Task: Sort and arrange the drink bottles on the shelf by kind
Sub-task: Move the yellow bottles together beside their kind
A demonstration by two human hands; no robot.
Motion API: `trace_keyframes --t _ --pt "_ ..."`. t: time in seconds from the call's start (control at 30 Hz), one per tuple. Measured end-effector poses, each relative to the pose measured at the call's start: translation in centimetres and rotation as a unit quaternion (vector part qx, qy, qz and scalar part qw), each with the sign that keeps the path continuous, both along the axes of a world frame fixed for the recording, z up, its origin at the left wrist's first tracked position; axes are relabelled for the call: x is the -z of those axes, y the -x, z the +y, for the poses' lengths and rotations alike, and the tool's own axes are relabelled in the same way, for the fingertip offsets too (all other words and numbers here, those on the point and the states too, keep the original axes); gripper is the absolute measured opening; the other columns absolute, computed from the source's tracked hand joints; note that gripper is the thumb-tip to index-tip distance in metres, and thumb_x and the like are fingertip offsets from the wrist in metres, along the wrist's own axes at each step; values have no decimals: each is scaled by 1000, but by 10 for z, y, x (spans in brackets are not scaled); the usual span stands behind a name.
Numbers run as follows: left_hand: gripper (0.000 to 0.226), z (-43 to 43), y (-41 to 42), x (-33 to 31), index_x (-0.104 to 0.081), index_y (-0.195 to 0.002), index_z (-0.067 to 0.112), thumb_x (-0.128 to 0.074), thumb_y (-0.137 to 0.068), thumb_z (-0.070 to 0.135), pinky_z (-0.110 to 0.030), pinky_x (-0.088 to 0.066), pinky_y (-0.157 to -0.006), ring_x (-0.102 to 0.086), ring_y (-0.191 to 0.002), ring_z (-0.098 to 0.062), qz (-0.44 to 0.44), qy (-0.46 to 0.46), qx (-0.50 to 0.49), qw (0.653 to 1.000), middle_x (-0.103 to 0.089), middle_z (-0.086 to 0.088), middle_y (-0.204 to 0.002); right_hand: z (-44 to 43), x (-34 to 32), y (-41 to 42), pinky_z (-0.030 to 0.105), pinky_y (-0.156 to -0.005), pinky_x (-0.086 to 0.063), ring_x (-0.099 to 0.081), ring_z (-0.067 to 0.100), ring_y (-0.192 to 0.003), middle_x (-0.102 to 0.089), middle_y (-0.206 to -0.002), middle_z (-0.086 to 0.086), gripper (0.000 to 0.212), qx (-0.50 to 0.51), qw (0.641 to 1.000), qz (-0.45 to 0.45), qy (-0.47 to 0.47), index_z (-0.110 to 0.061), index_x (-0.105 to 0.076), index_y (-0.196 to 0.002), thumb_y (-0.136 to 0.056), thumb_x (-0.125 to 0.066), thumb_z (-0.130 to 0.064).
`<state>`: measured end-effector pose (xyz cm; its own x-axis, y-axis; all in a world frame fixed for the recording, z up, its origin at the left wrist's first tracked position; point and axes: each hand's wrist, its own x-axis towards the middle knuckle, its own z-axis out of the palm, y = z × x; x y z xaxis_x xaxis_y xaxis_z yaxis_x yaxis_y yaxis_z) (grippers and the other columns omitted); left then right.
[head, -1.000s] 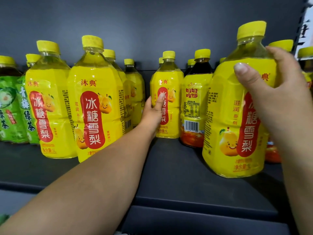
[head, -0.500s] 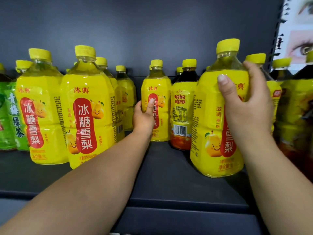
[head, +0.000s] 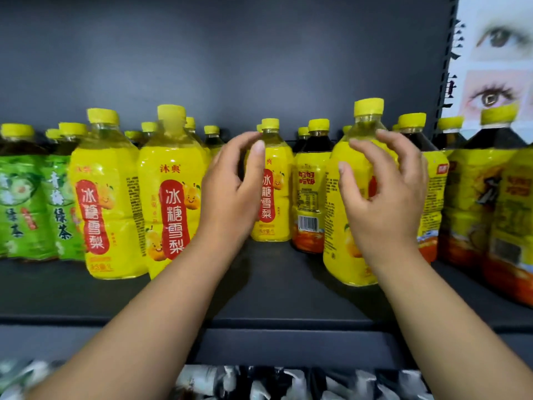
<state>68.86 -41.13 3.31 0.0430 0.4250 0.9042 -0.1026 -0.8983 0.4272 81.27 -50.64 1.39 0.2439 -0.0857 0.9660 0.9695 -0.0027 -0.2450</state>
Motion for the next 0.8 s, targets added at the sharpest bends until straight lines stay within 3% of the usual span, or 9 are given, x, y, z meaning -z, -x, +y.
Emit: trace_keyframes --t 0.07,0.13,0.27,0.37,0.43,0.5,0.63,0.73,0.8 --pt "33 -1 30 5 -55 -111 23 -38 -88 38 -17 -35 -93 -48 -106 -4 -9 -79 -52 995 -52 15 -107 8 -5 22 6 -92 -29 -46 7 -102 -57 -105 3 29 -100 995 -9 7 -9 -69 -99 -83 -56 -30" --pt "45 15 53 8 -53 -122 12 -36 -89 38 -22 -28 -101 -42 -119 -15 -6 -77 -125 989 -50 0 -121 24 -12 46 9 -88 -35 -47 0 -96 -54 -100 -5 25 -229 967 60 90 -13 -67 -97 -82 -63 -32" --pt "62 41 69 26 -22 -144 16 -39 -89 42 -12 -7 -104 -13 -141 -15 39 129 -95 986 -18 -7 -153 65 -13 74 22 -91 -37 -48 12 -118 -52 -126 -2 44 -397 825 279 288 -22 -52 -119 -81 -63 -41" --pt "68 43 74 36 -15 -143 27 -33 -80 46 -16 -7 -110 -9 -139 -2 31 160 -21 986 -12 4 -154 95 -13 87 23 -92 -31 -40 17 -129 -39 -143 -2 73 -425 762 342 349 -26 -29 -141 -80 -59 -50" --pt "59 40 72 34 -15 -134 38 -33 -78 46 -20 -9 -115 -10 -138 1 4 185 26 982 -14 7 -154 110 -17 95 24 -92 -40 -52 17 -116 -46 -138 1 73 -464 743 348 334 -25 -29 -141 -79 -62 -45" --pt "53 32 66 32 -14 -129 41 -33 -80 46 -6 -4 -109 -7 -134 7 10 178 20 984 -12 11 -152 116 -19 100 19 -76 -50 -62 6 -88 -62 -117 1 50 -514 722 364 285 -23 -45 -127 -82 -62 -35" --pt "41 30 56 33 -20 -132 43 -38 -95 38 -18 -7 -113 -9 -135 6 18 185 75 980 -14 11 -153 105 -19 89 5 -48 -44 -56 -15 -54 -56 -83 -18 11 -461 773 363 239 -32 -53 -92 -84 -61 -33" --pt "36 33 53 33 -27 -127 53 -36 -93 47 -39 -27 -112 -27 -137 -10 29 253 170 952 -27 8 -151 95 -18 82 22 -76 -51 -60 5 -94 -56 -117 -8 59 -395 817 367 203 -31 -45 -122 -71 -70 -46" --pt "42 36 50 35 -30 -137 39 -36 -96 41 -39 -26 -113 -27 -137 -12 40 271 152 950 -28 6 -150 93 -16 76 35 -89 -48 -55 20 -109 -53 -125 1 67 -323 855 364 176 -33 -40 -116 -62 -73 -52"
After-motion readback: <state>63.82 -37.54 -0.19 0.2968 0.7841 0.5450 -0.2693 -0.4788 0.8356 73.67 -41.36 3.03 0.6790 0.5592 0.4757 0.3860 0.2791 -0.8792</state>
